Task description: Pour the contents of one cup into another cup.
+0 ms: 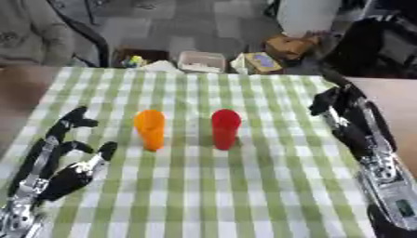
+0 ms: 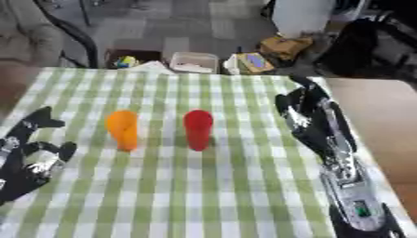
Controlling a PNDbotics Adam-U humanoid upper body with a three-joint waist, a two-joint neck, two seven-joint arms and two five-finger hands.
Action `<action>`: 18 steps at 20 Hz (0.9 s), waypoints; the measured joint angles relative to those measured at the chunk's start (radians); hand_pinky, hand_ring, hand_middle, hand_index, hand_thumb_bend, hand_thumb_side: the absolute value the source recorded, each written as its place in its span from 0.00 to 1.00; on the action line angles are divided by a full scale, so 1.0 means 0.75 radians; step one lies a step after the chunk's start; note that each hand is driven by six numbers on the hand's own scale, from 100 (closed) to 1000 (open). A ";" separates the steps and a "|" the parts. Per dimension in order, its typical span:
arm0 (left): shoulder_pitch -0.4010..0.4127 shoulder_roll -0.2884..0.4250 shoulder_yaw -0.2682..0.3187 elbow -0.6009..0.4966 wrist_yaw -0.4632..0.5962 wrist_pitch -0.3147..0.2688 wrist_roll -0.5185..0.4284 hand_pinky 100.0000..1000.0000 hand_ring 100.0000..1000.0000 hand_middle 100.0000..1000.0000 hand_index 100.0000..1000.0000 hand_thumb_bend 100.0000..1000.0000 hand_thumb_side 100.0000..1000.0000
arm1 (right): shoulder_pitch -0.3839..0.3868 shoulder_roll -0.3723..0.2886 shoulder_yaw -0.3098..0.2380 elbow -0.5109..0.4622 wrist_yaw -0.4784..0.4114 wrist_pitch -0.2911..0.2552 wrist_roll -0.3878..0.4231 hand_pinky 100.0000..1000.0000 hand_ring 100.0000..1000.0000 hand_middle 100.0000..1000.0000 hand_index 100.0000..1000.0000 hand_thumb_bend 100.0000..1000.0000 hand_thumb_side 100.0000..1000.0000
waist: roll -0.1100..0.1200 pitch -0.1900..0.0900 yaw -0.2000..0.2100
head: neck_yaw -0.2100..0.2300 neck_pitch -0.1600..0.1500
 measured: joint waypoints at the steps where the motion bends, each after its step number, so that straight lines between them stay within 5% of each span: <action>1: -0.014 -0.001 -0.007 0.029 -0.010 -0.003 0.005 0.52 1.00 0.70 0.96 0.47 0.51 | 0.000 0.000 0.000 0.000 0.000 0.000 0.000 0.46 0.49 0.44 0.87 0.31 0.51 | 0.000 0.000 -0.001 | 0.001 0.000; 18: -0.213 -0.066 -0.046 0.416 -0.097 -0.071 0.092 0.50 1.00 0.65 0.96 0.43 0.51 | -0.007 0.007 0.012 0.000 0.000 -0.002 0.011 0.46 0.49 0.44 0.87 0.31 0.51 | -0.004 0.004 -0.044 | 0.028 -0.006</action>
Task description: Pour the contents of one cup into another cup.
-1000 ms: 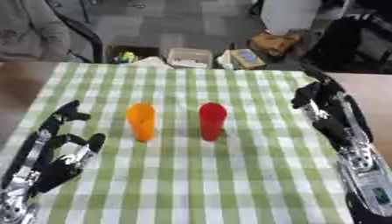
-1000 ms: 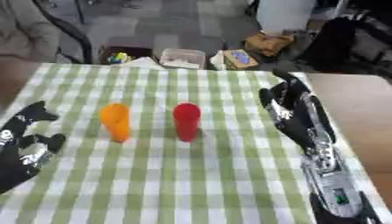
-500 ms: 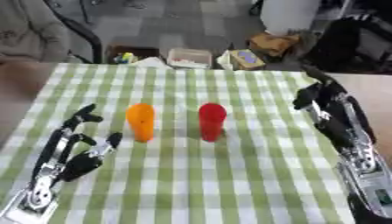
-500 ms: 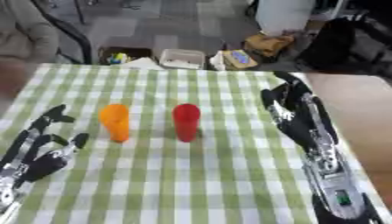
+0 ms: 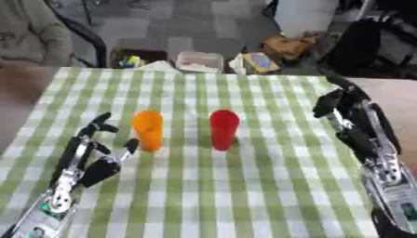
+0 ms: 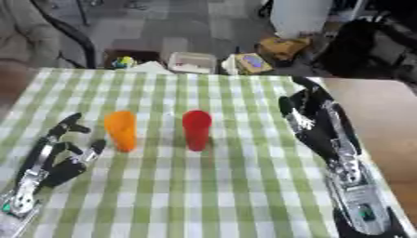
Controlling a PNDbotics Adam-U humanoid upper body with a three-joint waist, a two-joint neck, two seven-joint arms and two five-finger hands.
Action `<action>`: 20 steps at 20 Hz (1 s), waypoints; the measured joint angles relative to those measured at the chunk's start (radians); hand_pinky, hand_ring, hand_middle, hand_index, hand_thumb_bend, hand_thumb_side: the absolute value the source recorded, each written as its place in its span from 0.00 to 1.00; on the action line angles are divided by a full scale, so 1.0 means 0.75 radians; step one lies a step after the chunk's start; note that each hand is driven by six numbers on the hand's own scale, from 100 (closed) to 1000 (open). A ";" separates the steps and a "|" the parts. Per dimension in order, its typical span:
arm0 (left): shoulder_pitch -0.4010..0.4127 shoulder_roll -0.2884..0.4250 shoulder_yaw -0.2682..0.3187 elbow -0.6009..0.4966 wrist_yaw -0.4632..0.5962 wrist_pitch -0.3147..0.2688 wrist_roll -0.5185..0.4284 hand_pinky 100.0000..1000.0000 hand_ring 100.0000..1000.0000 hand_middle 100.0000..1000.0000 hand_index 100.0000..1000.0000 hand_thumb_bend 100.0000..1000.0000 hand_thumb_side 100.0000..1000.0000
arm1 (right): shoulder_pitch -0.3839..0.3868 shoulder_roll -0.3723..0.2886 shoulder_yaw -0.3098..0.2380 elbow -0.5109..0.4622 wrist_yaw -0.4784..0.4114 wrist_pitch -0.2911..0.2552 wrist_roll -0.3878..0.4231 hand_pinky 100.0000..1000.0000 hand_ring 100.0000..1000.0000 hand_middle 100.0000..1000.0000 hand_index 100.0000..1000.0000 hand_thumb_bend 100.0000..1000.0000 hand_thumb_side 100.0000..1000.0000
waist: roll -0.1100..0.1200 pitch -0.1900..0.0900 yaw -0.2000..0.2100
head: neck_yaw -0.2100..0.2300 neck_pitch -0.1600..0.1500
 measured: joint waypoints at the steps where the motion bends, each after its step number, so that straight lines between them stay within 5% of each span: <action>1: -0.009 0.000 0.000 0.008 -0.003 -0.002 0.002 0.50 1.00 0.65 0.96 0.43 0.51 | 0.000 0.000 0.002 0.000 0.000 0.000 0.002 0.46 0.49 0.44 0.87 0.31 0.51 | 0.000 0.003 -0.004 | 0.002 -0.004; 20: -0.093 0.002 0.001 0.080 -0.018 -0.045 0.036 0.48 1.00 0.64 0.96 0.38 0.51 | -0.027 0.002 0.014 0.000 -0.007 -0.006 0.018 0.46 0.48 0.44 0.87 0.29 0.52 | -0.012 0.073 -0.083 | 0.040 -0.048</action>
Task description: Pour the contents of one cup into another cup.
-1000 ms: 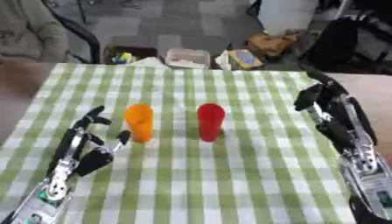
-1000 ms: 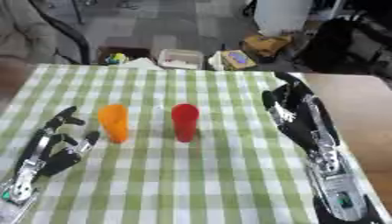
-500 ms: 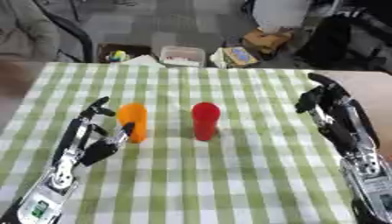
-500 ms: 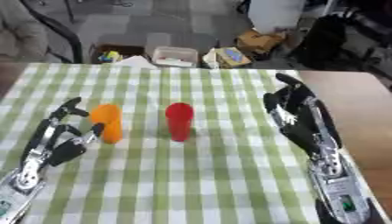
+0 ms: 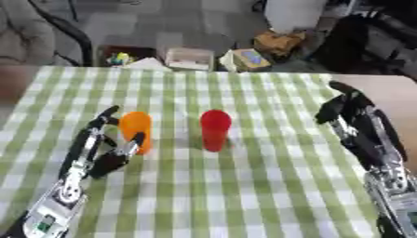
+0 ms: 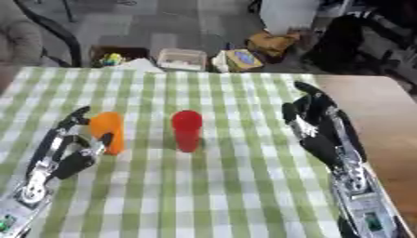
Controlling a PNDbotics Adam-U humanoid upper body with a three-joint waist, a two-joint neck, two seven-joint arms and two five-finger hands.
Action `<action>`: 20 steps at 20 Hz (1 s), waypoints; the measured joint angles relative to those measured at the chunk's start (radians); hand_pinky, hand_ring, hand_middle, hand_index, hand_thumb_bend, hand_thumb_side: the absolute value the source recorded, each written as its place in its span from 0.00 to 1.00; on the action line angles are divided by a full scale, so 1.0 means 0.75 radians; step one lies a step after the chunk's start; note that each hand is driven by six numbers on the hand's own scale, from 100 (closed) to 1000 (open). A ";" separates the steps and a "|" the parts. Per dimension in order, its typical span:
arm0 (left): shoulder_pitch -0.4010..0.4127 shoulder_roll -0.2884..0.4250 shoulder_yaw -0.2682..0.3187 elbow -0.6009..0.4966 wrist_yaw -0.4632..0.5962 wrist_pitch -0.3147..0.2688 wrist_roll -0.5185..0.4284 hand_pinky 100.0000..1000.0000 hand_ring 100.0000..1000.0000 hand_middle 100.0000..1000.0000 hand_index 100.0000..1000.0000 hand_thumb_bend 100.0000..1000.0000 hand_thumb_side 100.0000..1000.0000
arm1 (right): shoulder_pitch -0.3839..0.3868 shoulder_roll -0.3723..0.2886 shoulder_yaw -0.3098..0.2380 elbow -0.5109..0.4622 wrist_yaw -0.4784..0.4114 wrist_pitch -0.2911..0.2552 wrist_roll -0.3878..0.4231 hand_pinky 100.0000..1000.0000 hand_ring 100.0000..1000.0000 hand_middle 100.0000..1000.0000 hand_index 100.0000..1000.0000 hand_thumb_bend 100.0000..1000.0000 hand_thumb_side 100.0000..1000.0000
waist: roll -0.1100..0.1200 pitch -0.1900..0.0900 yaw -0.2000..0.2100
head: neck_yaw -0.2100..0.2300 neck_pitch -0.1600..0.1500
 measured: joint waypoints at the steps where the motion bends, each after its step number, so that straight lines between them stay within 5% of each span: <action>1: -0.003 0.000 0.000 0.001 0.000 -0.004 0.000 0.48 1.00 0.64 0.96 0.39 0.51 | -0.004 0.000 0.001 0.000 0.000 0.000 0.001 0.46 0.48 0.44 0.87 0.29 0.52 | 0.000 0.003 -0.004 | 0.003 -0.004; 10: -0.031 0.001 0.000 0.023 -0.013 -0.025 0.000 0.47 1.00 0.63 0.96 0.39 0.51 | -0.016 0.001 0.007 0.000 -0.001 -0.004 0.006 0.46 0.48 0.44 0.87 0.29 0.52 | 0.001 0.022 -0.028 | 0.019 -0.016; 20: -0.033 0.002 -0.001 0.024 -0.062 -0.013 -0.038 0.45 1.00 0.62 0.97 0.26 0.50 | -0.019 0.001 0.007 0.000 -0.001 -0.003 0.006 0.46 0.48 0.44 0.86 0.28 0.53 | 0.009 0.022 -0.033 | 0.018 -0.016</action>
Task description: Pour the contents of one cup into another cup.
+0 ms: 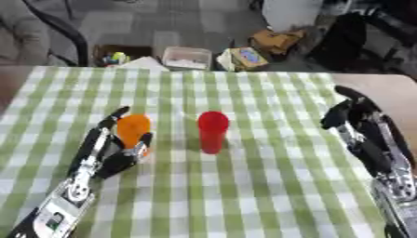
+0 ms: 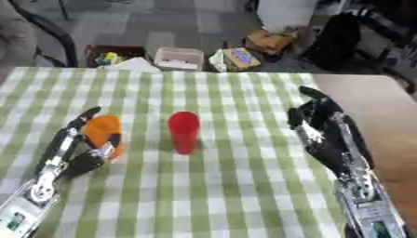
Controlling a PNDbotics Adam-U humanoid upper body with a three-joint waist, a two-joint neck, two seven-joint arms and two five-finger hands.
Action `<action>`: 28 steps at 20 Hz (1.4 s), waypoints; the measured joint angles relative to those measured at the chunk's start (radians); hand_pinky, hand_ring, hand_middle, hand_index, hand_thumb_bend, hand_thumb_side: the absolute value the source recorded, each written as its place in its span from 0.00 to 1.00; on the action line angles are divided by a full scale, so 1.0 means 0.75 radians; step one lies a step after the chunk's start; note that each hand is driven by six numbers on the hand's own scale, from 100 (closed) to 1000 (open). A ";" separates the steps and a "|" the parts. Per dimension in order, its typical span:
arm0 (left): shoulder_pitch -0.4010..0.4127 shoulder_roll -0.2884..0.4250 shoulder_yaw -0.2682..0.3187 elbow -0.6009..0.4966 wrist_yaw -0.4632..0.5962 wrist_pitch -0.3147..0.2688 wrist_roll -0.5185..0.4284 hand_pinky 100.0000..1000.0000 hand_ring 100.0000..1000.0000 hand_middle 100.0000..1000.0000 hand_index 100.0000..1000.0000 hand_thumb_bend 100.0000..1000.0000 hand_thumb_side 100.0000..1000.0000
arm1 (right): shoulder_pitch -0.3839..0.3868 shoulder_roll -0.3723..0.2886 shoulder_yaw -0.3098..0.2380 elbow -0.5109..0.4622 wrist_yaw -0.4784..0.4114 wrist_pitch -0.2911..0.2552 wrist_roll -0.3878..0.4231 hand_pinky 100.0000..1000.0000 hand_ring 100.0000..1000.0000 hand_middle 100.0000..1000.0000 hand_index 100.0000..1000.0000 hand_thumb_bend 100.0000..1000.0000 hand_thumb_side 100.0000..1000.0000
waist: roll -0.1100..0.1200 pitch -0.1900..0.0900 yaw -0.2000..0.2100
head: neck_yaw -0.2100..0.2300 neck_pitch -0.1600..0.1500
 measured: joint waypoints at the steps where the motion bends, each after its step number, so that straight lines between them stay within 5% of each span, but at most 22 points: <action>1: -0.001 0.000 0.000 0.000 -0.006 0.001 -0.003 0.45 1.00 0.62 0.97 0.25 0.49 | 0.000 0.000 0.000 0.000 0.000 0.000 0.000 0.46 0.48 0.44 0.87 0.28 0.53 | 0.000 0.000 0.001 | 0.000 0.000; 8: -0.006 0.000 -0.008 0.004 -0.046 -0.007 -0.017 0.45 1.00 0.60 0.97 0.24 0.48 | 0.000 0.000 0.000 0.000 0.000 0.000 0.000 0.46 0.48 0.44 0.86 0.26 0.54 | -0.001 0.000 0.007 | -0.006 0.000; 16: -0.016 0.000 -0.015 0.012 -0.067 -0.019 -0.018 0.30 0.87 0.50 0.96 0.01 0.38 | -0.001 0.000 0.000 0.000 0.000 0.000 0.000 0.46 0.48 0.44 0.86 0.23 0.55 | -0.009 -0.001 0.014 | -0.010 -0.001; 28: 0.006 0.004 -0.016 -0.018 0.030 -0.046 0.008 0.18 0.77 0.43 0.95 0.00 0.33 | -0.001 0.000 0.000 0.007 0.000 0.003 -0.003 0.46 0.48 0.44 0.86 0.23 0.54 | -0.019 -0.005 0.029 | -0.013 -0.011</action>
